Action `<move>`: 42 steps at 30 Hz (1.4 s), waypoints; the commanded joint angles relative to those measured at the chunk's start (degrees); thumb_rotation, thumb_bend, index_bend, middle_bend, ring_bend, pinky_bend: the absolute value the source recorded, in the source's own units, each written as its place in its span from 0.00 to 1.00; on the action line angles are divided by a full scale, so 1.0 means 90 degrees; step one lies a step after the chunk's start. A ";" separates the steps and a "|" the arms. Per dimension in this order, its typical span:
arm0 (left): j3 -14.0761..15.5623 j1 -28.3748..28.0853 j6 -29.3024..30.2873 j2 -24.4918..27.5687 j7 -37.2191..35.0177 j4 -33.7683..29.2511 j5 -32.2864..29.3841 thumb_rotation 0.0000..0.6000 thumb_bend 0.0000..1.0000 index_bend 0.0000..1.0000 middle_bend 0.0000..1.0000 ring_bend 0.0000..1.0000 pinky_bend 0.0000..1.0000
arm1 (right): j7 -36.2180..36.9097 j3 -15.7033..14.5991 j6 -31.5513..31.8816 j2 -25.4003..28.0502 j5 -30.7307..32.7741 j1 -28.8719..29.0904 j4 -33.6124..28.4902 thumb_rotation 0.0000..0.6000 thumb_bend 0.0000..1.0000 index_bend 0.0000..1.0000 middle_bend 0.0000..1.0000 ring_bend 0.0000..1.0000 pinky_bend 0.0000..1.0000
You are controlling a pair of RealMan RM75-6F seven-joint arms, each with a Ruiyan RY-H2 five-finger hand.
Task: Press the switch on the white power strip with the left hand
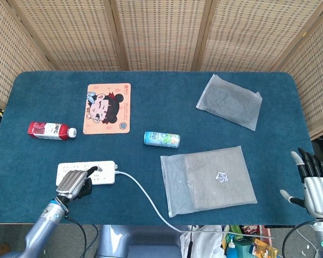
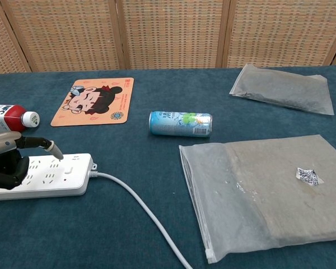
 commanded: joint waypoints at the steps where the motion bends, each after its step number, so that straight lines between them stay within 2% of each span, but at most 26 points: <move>1: -0.0022 -0.0084 -0.0038 -0.0120 0.0101 0.0065 -0.0177 1.00 0.94 0.25 1.00 1.00 0.97 | 0.0008 0.0000 -0.0013 0.0005 0.0012 0.0003 -0.0010 1.00 0.00 0.00 0.00 0.00 0.00; 9: 0.0007 -0.0235 -0.0083 -0.0266 0.0394 0.0106 -0.0554 1.00 0.94 0.25 1.00 1.00 0.97 | 0.0023 0.0004 -0.0049 0.0007 0.0049 0.0012 -0.0002 1.00 0.00 0.00 0.00 0.00 0.00; 28: 0.0178 -0.0465 -0.0357 -0.0518 0.0448 0.0445 -0.1062 1.00 0.94 0.25 1.00 1.00 0.97 | 0.0081 0.0021 -0.0052 0.0004 0.0084 0.0014 0.0032 1.00 0.00 0.00 0.00 0.00 0.00; 37: 0.0239 -0.0467 -0.0335 -0.0394 0.0361 0.0357 -0.1070 1.00 0.94 0.26 1.00 1.00 0.97 | 0.0081 0.0018 -0.0025 0.0009 0.0071 0.0003 0.0022 1.00 0.00 0.00 0.00 0.00 0.00; 42: 0.0148 -0.0392 -0.0107 -0.0374 0.0118 0.0314 -0.0846 1.00 0.94 0.26 1.00 1.00 0.97 | 0.0086 0.0017 -0.0019 0.0007 0.0055 0.0006 0.0017 1.00 0.00 0.00 0.00 0.00 0.00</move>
